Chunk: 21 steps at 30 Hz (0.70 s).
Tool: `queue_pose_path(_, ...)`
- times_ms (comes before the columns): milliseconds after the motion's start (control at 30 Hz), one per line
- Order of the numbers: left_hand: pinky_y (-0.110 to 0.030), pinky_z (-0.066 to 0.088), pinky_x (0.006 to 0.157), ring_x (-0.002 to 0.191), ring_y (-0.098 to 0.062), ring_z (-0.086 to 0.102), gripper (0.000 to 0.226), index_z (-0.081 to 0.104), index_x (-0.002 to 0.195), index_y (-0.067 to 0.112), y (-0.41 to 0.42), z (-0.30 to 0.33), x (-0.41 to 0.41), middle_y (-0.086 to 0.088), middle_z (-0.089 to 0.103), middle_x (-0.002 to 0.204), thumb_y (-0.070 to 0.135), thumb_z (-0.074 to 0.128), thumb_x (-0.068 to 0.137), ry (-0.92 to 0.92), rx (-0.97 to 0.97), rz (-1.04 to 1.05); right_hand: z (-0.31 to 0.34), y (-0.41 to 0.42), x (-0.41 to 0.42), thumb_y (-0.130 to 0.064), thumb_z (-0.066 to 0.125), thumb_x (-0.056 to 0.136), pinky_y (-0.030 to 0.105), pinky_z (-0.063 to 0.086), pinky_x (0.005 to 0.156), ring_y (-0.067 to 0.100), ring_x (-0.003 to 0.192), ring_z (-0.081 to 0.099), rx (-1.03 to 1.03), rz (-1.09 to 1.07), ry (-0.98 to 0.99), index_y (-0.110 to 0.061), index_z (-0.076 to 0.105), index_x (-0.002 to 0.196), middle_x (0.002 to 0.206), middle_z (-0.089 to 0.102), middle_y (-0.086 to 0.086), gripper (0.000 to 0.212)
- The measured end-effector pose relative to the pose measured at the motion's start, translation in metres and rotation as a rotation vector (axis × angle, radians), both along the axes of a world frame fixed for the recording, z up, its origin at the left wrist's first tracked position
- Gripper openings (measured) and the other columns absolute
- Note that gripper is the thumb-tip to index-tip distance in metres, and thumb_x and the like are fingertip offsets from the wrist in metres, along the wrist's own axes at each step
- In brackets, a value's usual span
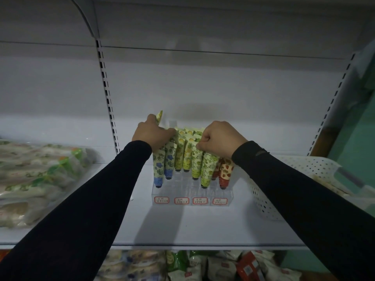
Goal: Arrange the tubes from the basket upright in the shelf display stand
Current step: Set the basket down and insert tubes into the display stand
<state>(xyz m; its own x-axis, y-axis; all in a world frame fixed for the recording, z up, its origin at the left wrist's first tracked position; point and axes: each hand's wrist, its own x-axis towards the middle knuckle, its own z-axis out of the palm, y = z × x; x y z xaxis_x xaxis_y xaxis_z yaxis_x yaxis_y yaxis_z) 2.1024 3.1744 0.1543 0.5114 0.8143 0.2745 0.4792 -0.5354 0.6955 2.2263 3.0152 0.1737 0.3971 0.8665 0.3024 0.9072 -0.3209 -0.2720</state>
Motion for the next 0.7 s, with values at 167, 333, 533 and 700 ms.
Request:
queue_pose_path(167,-0.031,0.043,0.063,0.091,-0.024,0.058,0.065,0.044,0.13,0.013,-0.002,0.001,-0.004,-0.01,0.057,0.111,0.057,0.061,0.085,-0.019,0.013,-0.018,-0.001,-0.003,-0.001,-0.028,0.068,0.086,0.039,0.054,0.069,0.031,0.058,0.055,0.043,-0.011,-0.002,-0.008,0.052,0.059,0.072,0.066,0.022,0.038)
queue_pose_path(333,-0.027,0.035,0.054,0.083,-0.023,0.054,0.05,0.044,0.131,0.011,-0.008,0.009,-0.012,-0.014,0.055,0.111,0.042,0.054,0.093,-0.119,0.068,-0.008,-0.003,-0.005,-0.001,-0.039,0.066,0.088,0.026,0.049,0.061,0.028,0.065,0.063,0.133,-0.04,0.046,0.002,0.07,0.074,0.077,0.07,0.017,0.044)
queue_pose_path(533,-0.019,0.039,0.047,0.067,-0.014,0.051,0.022,0.041,0.118,0.014,-0.021,0.028,-0.028,0.001,0.052,0.088,0.012,0.047,0.096,-0.352,0.127,-0.057,0.013,-0.014,-0.01,-0.036,0.059,0.094,0.012,0.036,0.058,0.018,0.061,0.056,0.349,-0.011,0.024,-0.006,0.061,0.061,0.063,0.061,0.009,0.045)
queue_pose_path(700,-0.022,0.055,0.065,0.078,-0.016,0.063,0.015,0.06,0.11,0.012,-0.038,0.042,-0.045,-0.005,0.063,0.095,0.014,0.061,0.095,-0.464,-0.209,-0.405,0.026,-0.021,-0.024,-0.043,0.056,0.096,0.007,0.042,0.062,-0.006,0.071,0.061,0.489,0.099,0.368,-0.019,0.072,0.094,0.084,0.066,-0.016,0.029)
